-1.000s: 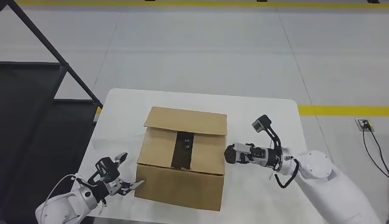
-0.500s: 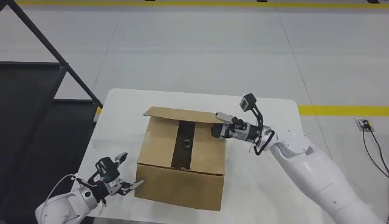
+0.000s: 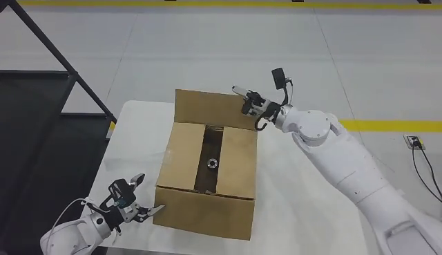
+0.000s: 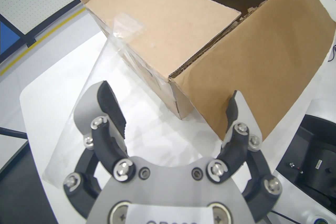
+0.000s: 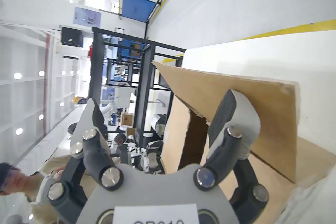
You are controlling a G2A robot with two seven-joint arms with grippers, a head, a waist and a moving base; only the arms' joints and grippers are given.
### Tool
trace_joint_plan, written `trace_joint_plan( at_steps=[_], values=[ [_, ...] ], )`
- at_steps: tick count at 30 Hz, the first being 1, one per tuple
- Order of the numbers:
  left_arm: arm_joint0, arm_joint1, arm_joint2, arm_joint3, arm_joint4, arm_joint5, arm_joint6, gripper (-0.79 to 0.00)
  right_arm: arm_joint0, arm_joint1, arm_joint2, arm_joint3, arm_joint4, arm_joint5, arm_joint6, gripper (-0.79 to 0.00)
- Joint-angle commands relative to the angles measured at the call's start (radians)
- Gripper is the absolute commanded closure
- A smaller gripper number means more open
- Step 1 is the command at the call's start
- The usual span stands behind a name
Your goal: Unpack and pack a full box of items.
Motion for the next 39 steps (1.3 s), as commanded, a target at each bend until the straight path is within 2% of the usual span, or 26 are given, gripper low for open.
trace_joint_plan(
  at_steps=[1,8,11,14,18,21,23,28,31,33,39],
  values=[
    [0.000,0.000,0.000,0.000,0.000,0.000,0.000,-0.785,0.024,-0.029,-0.033,0.039,-0.027,0.043,-0.027,-0.785],
    [0.000,0.000,0.000,0.000,0.000,0.000,0.000,-0.785,0.088,-0.135,-0.141,0.173,-0.137,0.219,-0.062,-0.785],
    [0.000,0.000,0.000,0.000,0.000,0.000,0.000,-0.785,0.101,-0.172,-0.160,0.233,-0.156,0.241,-0.066,-0.785],
    [0.000,0.000,0.000,0.000,0.000,0.000,0.000,-0.785,0.112,-0.200,-0.157,0.287,-0.154,0.220,-0.076,-0.785],
    [0.000,0.000,0.000,0.000,0.000,0.000,0.000,-0.785,0.122,-0.215,-0.109,0.334,-0.088,0.084,-0.043,-0.785],
    [0.000,0.000,0.000,0.000,0.000,0.000,0.000,-0.785,0.117,-0.206,-0.062,0.333,-0.042,-0.051,0.020,-0.785],
    [0.000,0.000,0.000,0.000,0.000,0.000,0.000,-0.785,0.101,-0.191,-0.027,0.312,-0.006,-0.133,0.107,-0.785],
    [0.022,-0.002,-0.039,0.000,-0.123,0.064,0.000,-0.785,0.004,-0.129,0.056,0.184,0.049,-0.242,0.353,-0.785],
    [0.035,-0.003,-0.073,0.002,-0.203,0.101,-0.014,-0.785,-0.077,-0.089,0.103,0.065,0.062,-0.229,0.470,-0.785],
    [0.035,-0.005,-0.086,0.017,-0.272,0.148,-0.046,-0.785,-0.138,-0.066,0.132,-0.020,0.061,-0.203,0.499,-0.785],
    [-0.022,-0.013,-0.052,0.039,-0.369,0.301,-0.233,-0.785,-0.276,-0.025,0.185,-0.225,-0.031,-0.095,0.413,-0.785]
  ],
)
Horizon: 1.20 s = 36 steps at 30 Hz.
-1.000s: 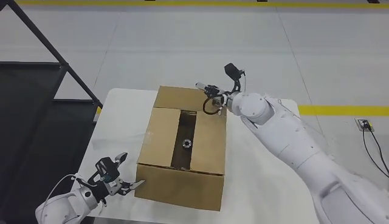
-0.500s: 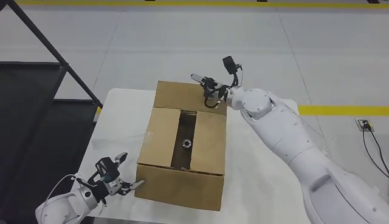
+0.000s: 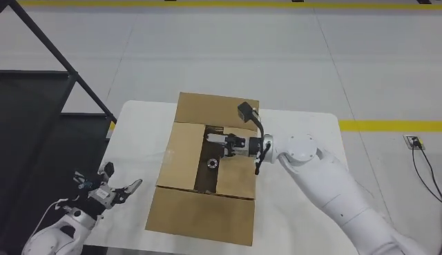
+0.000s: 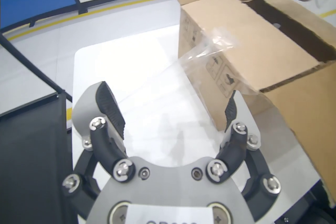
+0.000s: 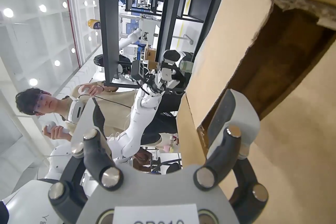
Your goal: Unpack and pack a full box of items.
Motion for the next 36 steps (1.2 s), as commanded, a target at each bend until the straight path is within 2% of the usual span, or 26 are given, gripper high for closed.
trace_joint_plan(
  at_steps=[1,6,10,19,28,36],
  values=[
    [-0.022,-0.003,0.031,-0.003,0.013,0.050,-0.042,-0.785,-0.030,0.006,0.010,-0.042,-0.028,0.026,-0.043,-0.785],
    [-0.073,-0.014,0.142,0.007,0.106,0.162,-0.082,-0.785,-0.072,0.003,0.023,-0.087,-0.060,0.067,-0.160,-0.785],
    [-0.085,-0.018,0.184,0.019,0.125,0.157,-0.067,-0.785,-0.076,-0.011,0.018,-0.072,-0.038,0.084,-0.194,-0.785],
    [-0.058,-0.015,0.190,0.004,0.130,0.126,-0.036,-0.785,-0.023,-0.060,-0.033,0.043,-0.031,0.095,-0.223,-0.785],
    [-0.034,-0.012,0.187,-0.018,0.134,0.109,-0.025,-0.785,-0.021,-0.062,-0.034,0.045,-0.030,0.093,-0.218,-0.785],
    [-0.042,-0.012,0.204,-0.024,0.111,0.093,-0.041,-0.785,-0.053,-0.066,-0.020,0.050,-0.043,0.082,-0.243,-0.785]
  ],
)
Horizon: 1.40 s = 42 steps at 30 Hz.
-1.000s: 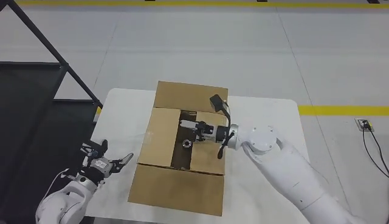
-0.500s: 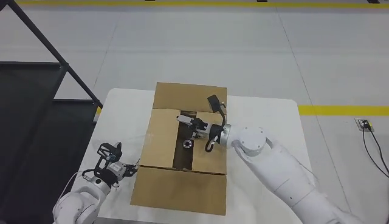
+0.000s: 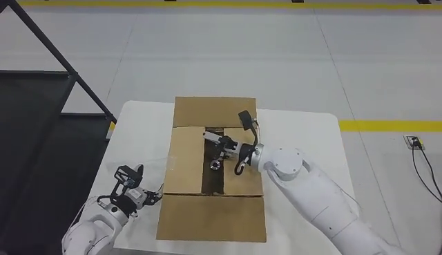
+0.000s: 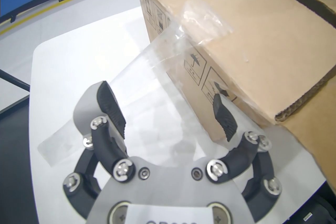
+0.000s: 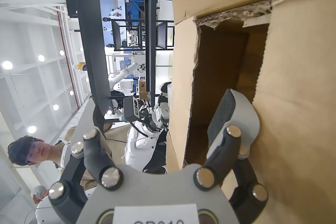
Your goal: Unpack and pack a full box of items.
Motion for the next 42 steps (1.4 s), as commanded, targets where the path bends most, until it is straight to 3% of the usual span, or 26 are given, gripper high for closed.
trace_joint_plan(
  at_steps=[1,7,13,25,31,42],
  values=[
    [-0.001,0.000,0.001,-0.002,0.002,0.006,-0.002,-0.785,0.005,-0.006,-0.007,0.009,-0.003,0.005,0.008,-0.785],
    [0.024,0.003,-0.037,-0.013,-0.017,0.029,0.030,-0.785,0.045,-0.044,-0.051,0.068,0.001,0.018,0.042,-0.785],
    [0.084,0.008,-0.071,-0.056,-0.002,0.026,0.090,-0.785,0.085,-0.089,-0.081,0.138,0.049,-0.057,0.084,-0.785],
    [0.218,0.015,-0.078,-0.260,0.130,0.006,0.161,-0.785,0.102,-0.121,-0.043,0.122,0.134,-0.170,0.178,-0.785],
    [0.223,0.013,-0.051,-0.307,0.141,0.029,0.131,-0.785,0.100,-0.134,-0.043,0.084,0.118,-0.179,0.179,-0.785],
    [0.172,0.000,-0.046,-0.284,-0.046,0.121,0.091,-0.785,0.091,-0.153,-0.039,0.078,0.081,-0.243,0.209,-0.785]
  ],
)
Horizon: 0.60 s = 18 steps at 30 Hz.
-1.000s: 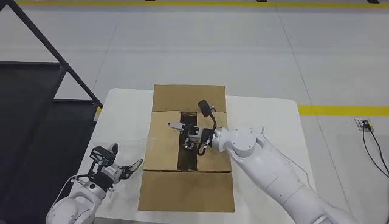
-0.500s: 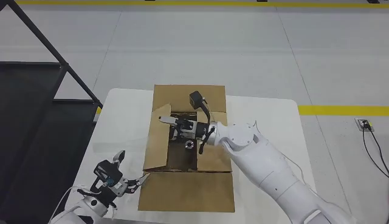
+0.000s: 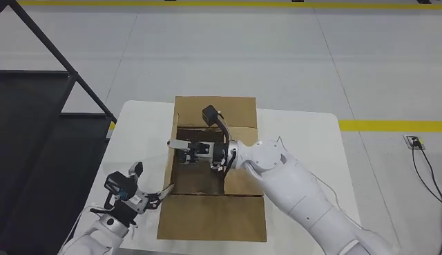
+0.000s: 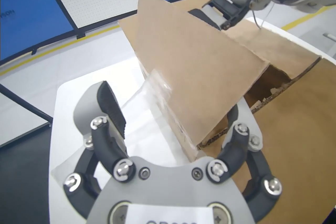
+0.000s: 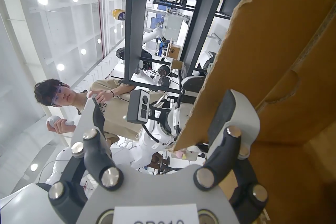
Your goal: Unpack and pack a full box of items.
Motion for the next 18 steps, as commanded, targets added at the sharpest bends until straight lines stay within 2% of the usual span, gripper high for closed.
trace_joint_plan(
  at_steps=[1,7,10,14,18],
  values=[
    [0.007,0.000,-0.011,0.004,-0.015,0.009,0.002,-0.785,-0.008,0.003,0.014,-0.005,-0.006,-0.019,-0.007,-0.785],
    [0.061,-0.002,-0.061,-0.012,-0.061,0.042,0.011,-0.785,-0.073,0.040,0.126,-0.069,-0.024,-0.092,-0.033,-0.785],
    [0.098,-0.001,-0.100,-0.014,-0.076,0.059,0.016,-0.785,-0.127,0.067,0.203,-0.128,-0.070,-0.122,-0.082,-0.785],
    [0.111,-0.001,-0.133,-0.005,-0.071,0.119,-0.062,-0.785,-0.212,0.105,0.308,-0.228,-0.130,-0.100,-0.107,-0.785],
    [0.094,-0.004,-0.121,0.010,-0.044,0.170,-0.130,-0.785,-0.287,0.133,0.397,-0.303,-0.158,-0.060,-0.111,-0.785]
  ],
)
